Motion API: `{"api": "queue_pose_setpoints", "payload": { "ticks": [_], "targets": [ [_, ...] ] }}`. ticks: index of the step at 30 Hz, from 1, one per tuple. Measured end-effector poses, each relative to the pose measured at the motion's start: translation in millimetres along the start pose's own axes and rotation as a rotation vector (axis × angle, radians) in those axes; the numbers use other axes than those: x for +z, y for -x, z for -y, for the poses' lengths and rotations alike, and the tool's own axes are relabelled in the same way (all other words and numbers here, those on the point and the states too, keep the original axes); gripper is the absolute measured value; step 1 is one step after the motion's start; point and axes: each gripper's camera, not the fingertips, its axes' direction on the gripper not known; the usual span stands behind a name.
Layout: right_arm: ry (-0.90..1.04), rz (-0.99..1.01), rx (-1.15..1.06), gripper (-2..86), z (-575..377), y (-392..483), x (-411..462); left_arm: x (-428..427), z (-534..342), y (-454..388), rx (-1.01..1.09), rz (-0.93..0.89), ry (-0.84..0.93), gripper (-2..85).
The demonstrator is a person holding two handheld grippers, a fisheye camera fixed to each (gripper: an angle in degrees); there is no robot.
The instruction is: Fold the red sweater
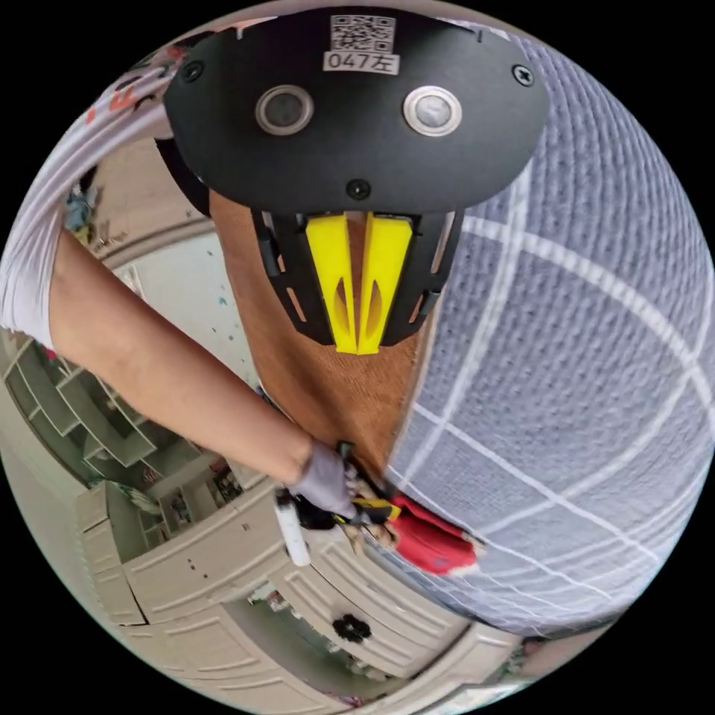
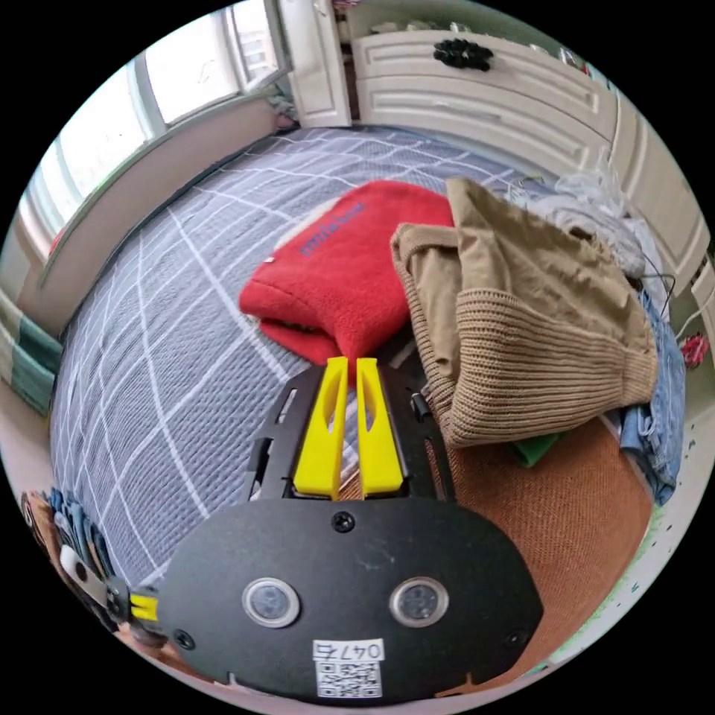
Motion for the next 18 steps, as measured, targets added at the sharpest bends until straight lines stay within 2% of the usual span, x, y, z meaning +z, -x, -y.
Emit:
{"api": "queue_pose_setpoints", "payload": {
  "ticks": [4,7,9,11,13,15,17,18],
  "targets": [
    [-0.056,0.076,-0.206,-0.7,-33.1,42.1,-56.5,-97.1,-31.8,2.1,-0.152,0.332,-0.365,-1.0],
    [-0.020,0.095,-0.277,-0.7,-106.8,58.0,-102.5,-141.9,-55.5,7.3,-0.338,0.544,-0.449,-1.0],
    [0.018,0.175,-0.267,-0.7,-166.2,48.4,-128.9,-164.1,-68.1,8.0,-0.397,0.547,-0.502,-1.0],
    [0.066,0.359,-0.168,-0.5,-254.2,18.7,-163.6,-190.4,-77.7,-1.2,-0.407,0.510,-0.566,-1.0],
    [0.118,0.411,-0.100,0.0,-320.7,-5.3,-182.9,-199.4,-76.0,-10.7,-0.387,0.490,-0.561,-1.0],
    [0.189,0.345,-0.042,1.3,-384.9,-31.7,-193.7,-195.2,-68.6,-17.8,-0.363,0.439,-0.517,-1.0],
    [0.352,0.122,0.097,6.0,-464.2,-74.6,-194.4,-168.5,-49.8,-27.6,-0.307,0.328,-0.399,-1.0],
    [0.369,0.071,0.136,6.8,-481.8,-84.2,-198.3,-158.7,-44.2,-31.6,-0.284,0.295,-0.361,-1.0]
  ]
}}
